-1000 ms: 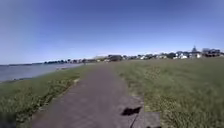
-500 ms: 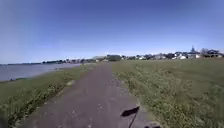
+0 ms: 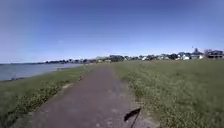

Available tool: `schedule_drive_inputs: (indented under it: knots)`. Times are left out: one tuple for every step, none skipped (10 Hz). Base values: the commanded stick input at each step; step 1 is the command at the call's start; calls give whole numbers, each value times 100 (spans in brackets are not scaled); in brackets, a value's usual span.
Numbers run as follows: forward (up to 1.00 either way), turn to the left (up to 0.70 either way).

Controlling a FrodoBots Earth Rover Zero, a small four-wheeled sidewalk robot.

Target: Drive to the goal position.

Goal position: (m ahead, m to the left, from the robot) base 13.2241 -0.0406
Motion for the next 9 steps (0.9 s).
schedule_drive_inputs:
  knots:
    - [70,0]
    - [70,0]
    - [70,0]
    - [70,0]
    - [70,0]
    - [70,0]
    - [70,0]
    - [70,0]
    - [70,0]
